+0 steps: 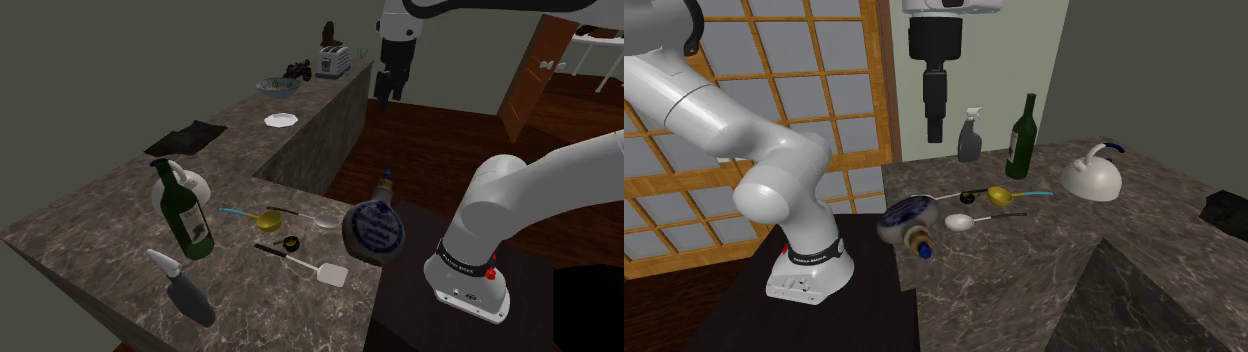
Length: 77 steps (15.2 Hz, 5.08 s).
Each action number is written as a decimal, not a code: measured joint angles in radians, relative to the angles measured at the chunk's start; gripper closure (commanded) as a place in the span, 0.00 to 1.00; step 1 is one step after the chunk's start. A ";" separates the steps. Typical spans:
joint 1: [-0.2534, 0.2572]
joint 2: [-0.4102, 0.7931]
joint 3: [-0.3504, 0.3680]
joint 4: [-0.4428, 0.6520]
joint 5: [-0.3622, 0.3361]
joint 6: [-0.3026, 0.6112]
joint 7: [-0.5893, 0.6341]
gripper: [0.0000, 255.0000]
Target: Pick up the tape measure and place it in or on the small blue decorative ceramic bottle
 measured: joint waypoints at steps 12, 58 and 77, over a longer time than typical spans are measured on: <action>0.054 0.103 0.138 -0.162 0.104 0.225 0.190 0.00; 0.189 0.985 0.415 -0.051 0.063 0.915 0.727 1.00; 0.176 0.828 0.434 -0.015 0.137 0.733 0.680 1.00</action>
